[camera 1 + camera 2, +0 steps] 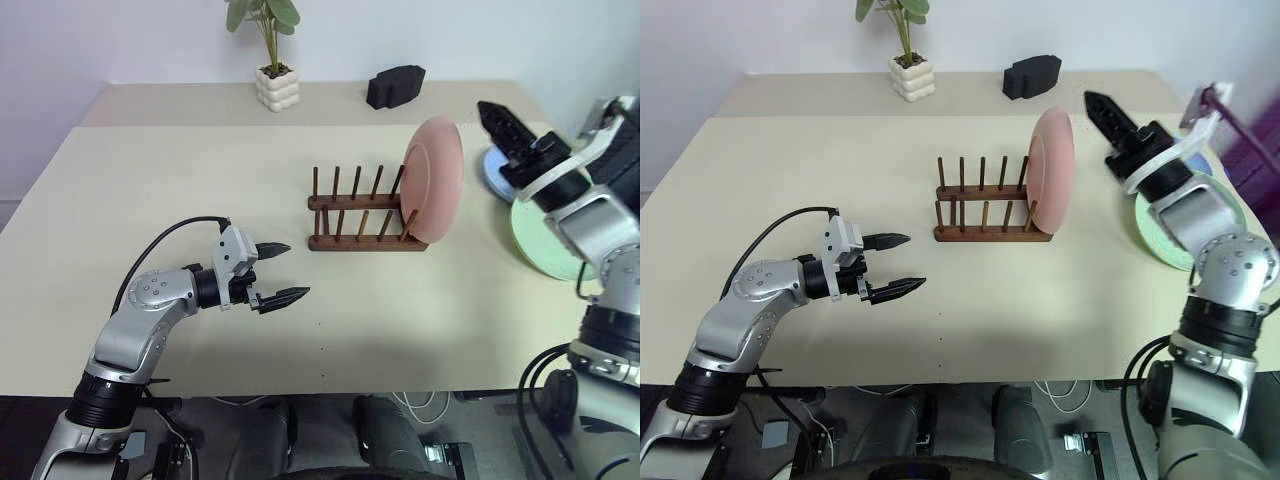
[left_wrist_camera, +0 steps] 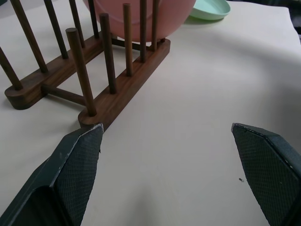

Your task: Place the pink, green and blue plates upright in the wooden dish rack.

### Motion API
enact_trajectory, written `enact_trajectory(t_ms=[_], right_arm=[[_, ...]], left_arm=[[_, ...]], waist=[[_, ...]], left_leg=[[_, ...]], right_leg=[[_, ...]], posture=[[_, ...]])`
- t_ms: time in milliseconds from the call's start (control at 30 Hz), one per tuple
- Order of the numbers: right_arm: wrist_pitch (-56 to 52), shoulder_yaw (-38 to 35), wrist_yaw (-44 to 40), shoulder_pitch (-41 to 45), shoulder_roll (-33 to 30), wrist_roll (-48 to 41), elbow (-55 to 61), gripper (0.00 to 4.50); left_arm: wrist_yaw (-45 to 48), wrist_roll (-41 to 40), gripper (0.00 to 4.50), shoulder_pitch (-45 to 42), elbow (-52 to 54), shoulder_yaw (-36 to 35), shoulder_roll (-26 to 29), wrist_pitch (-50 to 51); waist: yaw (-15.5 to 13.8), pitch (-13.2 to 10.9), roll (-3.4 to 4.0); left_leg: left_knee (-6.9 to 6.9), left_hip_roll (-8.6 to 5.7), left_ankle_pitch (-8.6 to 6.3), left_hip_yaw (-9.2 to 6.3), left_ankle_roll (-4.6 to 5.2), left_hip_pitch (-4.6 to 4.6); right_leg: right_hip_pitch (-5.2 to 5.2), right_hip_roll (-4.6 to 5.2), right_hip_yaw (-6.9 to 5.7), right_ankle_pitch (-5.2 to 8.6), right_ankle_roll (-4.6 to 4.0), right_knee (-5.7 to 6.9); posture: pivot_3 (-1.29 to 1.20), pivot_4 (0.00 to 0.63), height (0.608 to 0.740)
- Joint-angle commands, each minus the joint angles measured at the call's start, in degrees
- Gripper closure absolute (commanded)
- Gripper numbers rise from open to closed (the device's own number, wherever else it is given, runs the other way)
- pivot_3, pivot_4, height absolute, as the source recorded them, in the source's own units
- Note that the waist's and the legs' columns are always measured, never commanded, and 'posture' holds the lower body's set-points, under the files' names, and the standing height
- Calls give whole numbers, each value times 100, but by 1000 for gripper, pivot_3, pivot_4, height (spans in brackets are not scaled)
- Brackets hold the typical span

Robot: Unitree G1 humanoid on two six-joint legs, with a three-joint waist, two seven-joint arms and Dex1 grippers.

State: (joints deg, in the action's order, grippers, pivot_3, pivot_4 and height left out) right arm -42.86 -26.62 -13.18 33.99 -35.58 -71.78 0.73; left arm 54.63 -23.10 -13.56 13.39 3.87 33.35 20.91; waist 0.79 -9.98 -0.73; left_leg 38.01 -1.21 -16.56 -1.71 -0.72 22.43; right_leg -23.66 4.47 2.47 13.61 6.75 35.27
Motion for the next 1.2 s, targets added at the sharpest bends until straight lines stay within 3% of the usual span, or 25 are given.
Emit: enact_trajectory(t_ms=[33, 200, 400, 700, 900, 1000, 1167, 1200], right_arm=[[433, -360, -469, -8, -657, 723, -204, 1134], [1018, -46, -1261, -737, -1770, 2351, -723, 1134], [1370, 841, -1902, -1647, -2414, 3965, -836, 1134], [1807, 2074, -1919, -1732, -1983, 5600, -1293, 1134], [2130, 2445, -1877, -1455, -1640, 6277, -2011, 1134], [2166, 2424, -1910, -1430, -1603, 6406, -2038, 1874], [2079, 2234, -1878, -1536, -1651, 6519, -1747, 4316], [2021, 2165, -1872, -1599, -1678, 6515, -1624, 4424]], left_arm=[[-45, -8, 0, -38, 43, -80, -36, -125], [104, 13, 0, -150, -84, 2, -37, -200], [521, 19, 0, -514, -378, 275, -114, -383], [983, 80, 0, -856, -714, 555, -214, -531], [921, 114, 0, -817, -715, 546, -270, -534], [855, 124, 0, -748, -682, 507, -254, -525], [750, 97, 0, -636, -597, 450, -235, -504], [731, 89, 0, -611, -577, 445, -231, -499]], waist=[[-10, -2, 3], [-26, -2, 2], [30, -1, 15], [8, -3, 17], [11, -4, 18], [3, -4, 18], [-5, -4, 18], [-5, -4, 18]], left_leg=[[0, 0, 0, 1, 0, 0], [1, -5, -3, 5, 6, 1], [4, -4, -4, 17, 9, -7], [12, -6, -2, 18, 12, -8], [13, -9, -1, 18, 12, -7], [15, -8, -1, 16, 12, -11], [16, -10, -1, 14, 12, -11], [16, -10, -1, 15, 12, -11]], right_leg=[[0, 0, 0, 0, 0, -1], [6, 3, 1, 2, -1, -10], [6, 0, 11, 3, 1, -6], [8, -2, 15, 3, 0, -6], [9, 0, 16, 3, 2, -6], [15, -1, 15, 3, 2, -6], [16, 1, 15, 2, 2, -6], [16, 2, 15, 2, 2, -6]], posture=[[0, 150, 740], [0, 150, 740], [0, 150, 740], [0, 150, 740], [0, 150, 740], [0, 150, 740], [0, 150, 740], [0, 150, 740]])
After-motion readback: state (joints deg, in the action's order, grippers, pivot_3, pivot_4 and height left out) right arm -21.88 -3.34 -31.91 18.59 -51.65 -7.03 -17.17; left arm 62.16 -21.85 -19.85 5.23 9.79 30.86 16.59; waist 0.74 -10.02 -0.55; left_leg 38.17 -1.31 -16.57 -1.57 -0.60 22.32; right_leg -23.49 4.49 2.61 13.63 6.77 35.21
